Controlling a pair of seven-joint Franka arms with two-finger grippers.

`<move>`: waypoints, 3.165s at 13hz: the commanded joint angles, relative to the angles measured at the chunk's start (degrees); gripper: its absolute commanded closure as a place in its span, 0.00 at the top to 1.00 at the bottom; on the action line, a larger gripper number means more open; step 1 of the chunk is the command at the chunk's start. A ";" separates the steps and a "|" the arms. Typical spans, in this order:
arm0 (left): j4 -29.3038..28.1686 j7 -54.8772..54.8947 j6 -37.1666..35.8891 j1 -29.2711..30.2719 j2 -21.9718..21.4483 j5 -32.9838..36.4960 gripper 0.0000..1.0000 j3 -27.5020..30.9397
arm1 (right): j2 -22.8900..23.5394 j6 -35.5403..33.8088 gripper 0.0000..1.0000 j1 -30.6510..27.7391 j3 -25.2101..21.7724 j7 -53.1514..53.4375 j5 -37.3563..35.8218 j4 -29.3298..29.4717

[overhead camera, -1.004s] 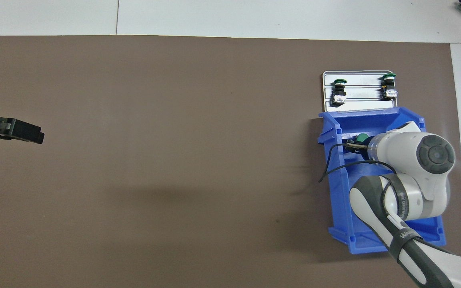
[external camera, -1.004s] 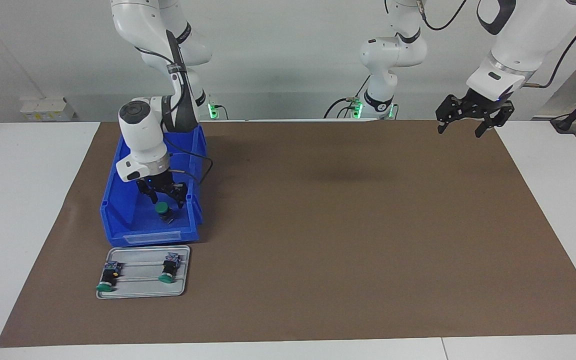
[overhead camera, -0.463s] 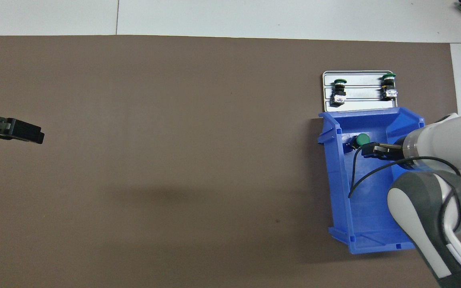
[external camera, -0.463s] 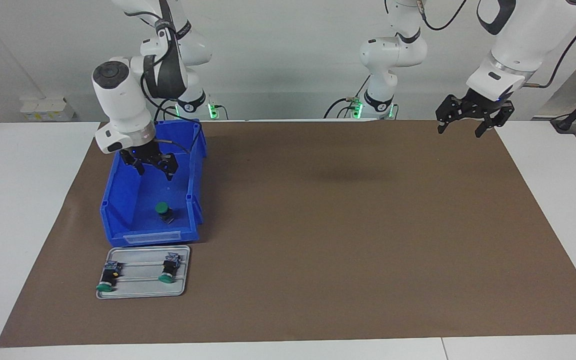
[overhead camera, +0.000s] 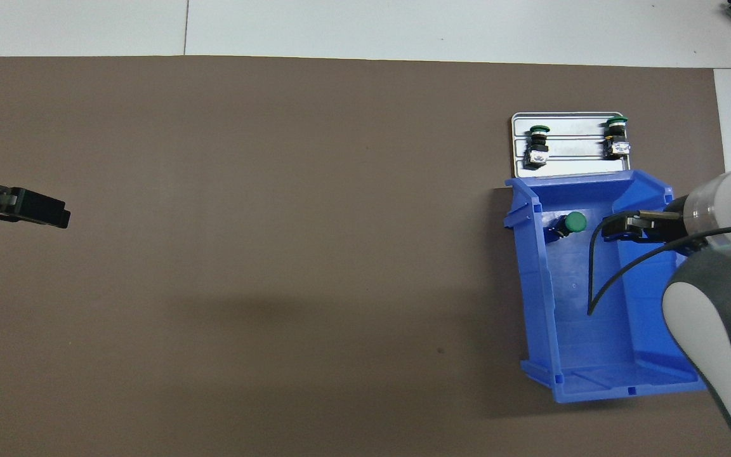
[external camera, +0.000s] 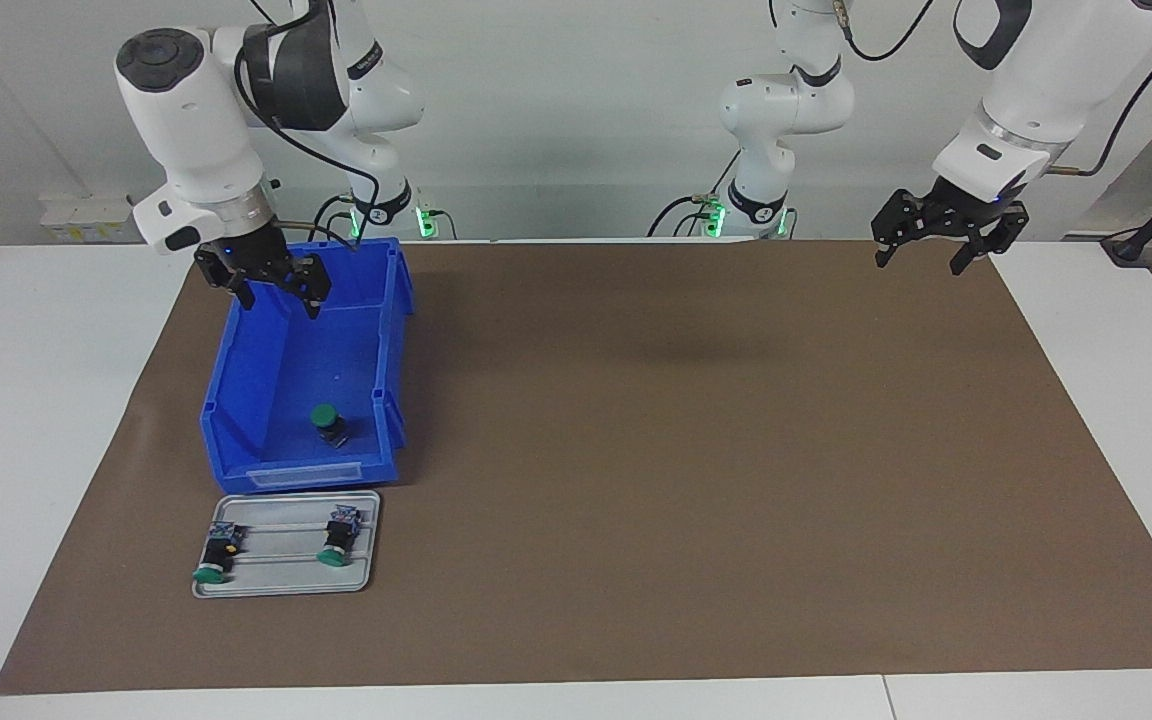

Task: Place and press button with both arms

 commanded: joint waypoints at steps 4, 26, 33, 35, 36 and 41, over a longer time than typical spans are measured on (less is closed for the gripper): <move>-2.01 0.31 0.60 0.68 -1.75 -0.17 1.00 -0.27 | 8.94 -9.71 0.91 -2.59 0.33 -6.92 2.59 18.20; -2.01 0.31 0.60 0.68 -1.75 -0.17 1.00 -0.27 | 8.33 -3.82 0.97 -3.91 0.24 -6.93 6.98 14.52; -2.01 0.31 0.60 0.68 -1.75 -0.17 1.00 -0.27 | 8.24 -4.34 0.99 -3.38 0.24 -6.93 6.90 14.16; -2.01 0.31 0.60 0.68 -1.75 -0.17 1.00 -0.27 | 8.24 -3.82 0.99 -3.30 0.24 -6.76 6.90 14.25; -2.01 0.31 0.60 0.68 -1.75 -0.17 1.00 -0.27 | 8.33 -3.64 0.99 -3.12 0.24 -6.93 6.64 14.25; -2.01 0.40 0.60 0.68 -1.75 -0.17 1.00 -0.27 | 9.56 -3.02 0.99 -3.21 0.24 -7.37 4.26 14.69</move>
